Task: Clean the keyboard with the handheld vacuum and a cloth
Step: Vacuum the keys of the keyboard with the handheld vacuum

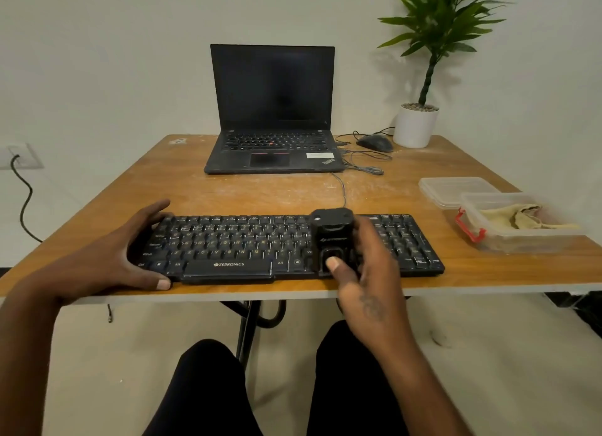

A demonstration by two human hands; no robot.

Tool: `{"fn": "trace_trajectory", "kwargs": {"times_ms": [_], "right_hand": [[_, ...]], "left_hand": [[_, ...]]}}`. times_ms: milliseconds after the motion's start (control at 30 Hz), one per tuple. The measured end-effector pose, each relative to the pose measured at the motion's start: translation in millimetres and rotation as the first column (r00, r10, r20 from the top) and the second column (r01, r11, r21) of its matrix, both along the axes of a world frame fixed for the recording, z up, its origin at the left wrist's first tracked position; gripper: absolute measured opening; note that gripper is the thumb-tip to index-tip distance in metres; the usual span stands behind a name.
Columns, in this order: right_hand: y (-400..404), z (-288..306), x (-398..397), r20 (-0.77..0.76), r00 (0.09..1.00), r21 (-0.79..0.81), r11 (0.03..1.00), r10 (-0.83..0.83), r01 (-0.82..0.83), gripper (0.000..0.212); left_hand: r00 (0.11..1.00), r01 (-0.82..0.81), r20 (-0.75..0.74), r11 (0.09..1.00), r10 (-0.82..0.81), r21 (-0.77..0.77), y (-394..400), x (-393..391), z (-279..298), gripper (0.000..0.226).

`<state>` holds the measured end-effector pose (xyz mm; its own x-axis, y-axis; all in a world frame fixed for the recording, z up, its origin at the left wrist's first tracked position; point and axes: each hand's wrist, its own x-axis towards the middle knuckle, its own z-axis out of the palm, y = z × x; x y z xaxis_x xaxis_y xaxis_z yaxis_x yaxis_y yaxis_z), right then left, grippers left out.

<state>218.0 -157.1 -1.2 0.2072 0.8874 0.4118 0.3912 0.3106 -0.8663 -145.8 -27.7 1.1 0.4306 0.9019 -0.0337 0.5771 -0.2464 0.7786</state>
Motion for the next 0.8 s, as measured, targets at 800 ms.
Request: {"fn": "trace_trajectory", "kwargs": {"times_ms": [800], "right_hand": [[4, -5, -7, 0.031, 0.998, -0.041, 0.998, -0.052, 0.053, 0.062]], "left_hand": [[1.000, 0.010, 0.002, 1.000, -0.010, 0.027, 15, -13, -16, 0.141]]}}
